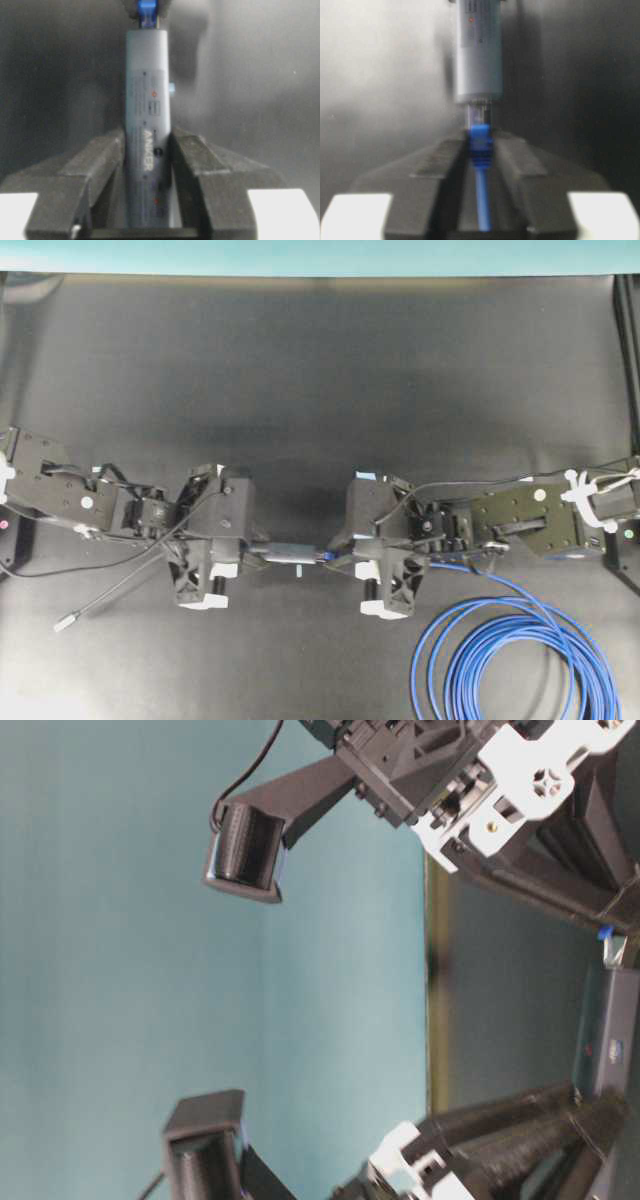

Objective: Insert the LAN cable into the hub.
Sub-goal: 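Push the blue plug with the right gripper into the hub port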

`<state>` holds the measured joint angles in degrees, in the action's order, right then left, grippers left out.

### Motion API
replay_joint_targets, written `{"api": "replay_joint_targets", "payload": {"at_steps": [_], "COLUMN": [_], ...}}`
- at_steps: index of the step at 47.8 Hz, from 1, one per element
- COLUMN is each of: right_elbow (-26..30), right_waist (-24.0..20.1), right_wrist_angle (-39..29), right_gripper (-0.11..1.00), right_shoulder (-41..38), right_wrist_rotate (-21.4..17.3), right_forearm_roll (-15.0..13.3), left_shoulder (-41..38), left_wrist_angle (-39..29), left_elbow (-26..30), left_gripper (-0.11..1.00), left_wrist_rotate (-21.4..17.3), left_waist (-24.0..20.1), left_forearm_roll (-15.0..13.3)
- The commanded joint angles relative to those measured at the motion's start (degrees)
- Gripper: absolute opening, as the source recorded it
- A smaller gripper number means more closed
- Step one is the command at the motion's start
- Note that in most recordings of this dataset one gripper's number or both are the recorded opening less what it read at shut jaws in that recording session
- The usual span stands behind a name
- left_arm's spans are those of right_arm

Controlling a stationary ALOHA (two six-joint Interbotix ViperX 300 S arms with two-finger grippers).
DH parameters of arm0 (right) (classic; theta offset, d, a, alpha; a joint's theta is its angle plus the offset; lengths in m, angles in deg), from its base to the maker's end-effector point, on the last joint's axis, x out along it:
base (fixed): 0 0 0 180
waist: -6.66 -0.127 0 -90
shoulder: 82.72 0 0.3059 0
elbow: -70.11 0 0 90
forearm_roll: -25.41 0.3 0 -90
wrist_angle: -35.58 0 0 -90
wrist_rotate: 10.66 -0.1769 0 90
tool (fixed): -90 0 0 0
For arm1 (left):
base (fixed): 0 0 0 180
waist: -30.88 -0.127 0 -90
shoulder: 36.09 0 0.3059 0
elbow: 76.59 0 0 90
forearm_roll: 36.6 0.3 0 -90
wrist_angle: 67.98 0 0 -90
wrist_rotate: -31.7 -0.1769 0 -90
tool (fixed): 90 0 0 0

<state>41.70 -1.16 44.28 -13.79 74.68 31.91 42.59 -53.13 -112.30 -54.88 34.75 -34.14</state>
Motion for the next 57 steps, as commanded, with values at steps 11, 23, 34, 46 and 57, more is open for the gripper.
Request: {"api": "replay_joint_targets", "payload": {"at_steps": [11,23,34,46,57], "right_elbow": [2.6,3.0,4.0,3.9,4.7], "right_waist": [0.6,0.6,0.7,0.4,0.1], "right_wrist_angle": [-0.9,2.5,3.1,1.3,0.3], "right_gripper": [0.13,0.13,0.13,0.13,0.13], "right_shoulder": [-1.1,-1.2,-1.3,-1.2,-1.8], "right_wrist_rotate": [0.4,0.4,0.4,0.7,0.9], "right_forearm_roll": [-0.2,-0.2,-0.2,-0.2,-0.2], "left_shoulder": [-0.4,-0.7,-0.8,-0.6,-0.3], "left_wrist_angle": [-1.9,0.7,1.5,1.2,-1.0], "left_elbow": [3.7,3.1,2.5,1.8,0.4], "left_gripper": [0.28,0.28,0.28,0.28,0.28], "left_wrist_rotate": [-1.8,-1.5,-1.1,-1.5,-1.0], "left_waist": [0.2,-0.1,0.0,0.2,1.0], "left_forearm_roll": [0.2,0.2,0.2,0.1,0.1]}}
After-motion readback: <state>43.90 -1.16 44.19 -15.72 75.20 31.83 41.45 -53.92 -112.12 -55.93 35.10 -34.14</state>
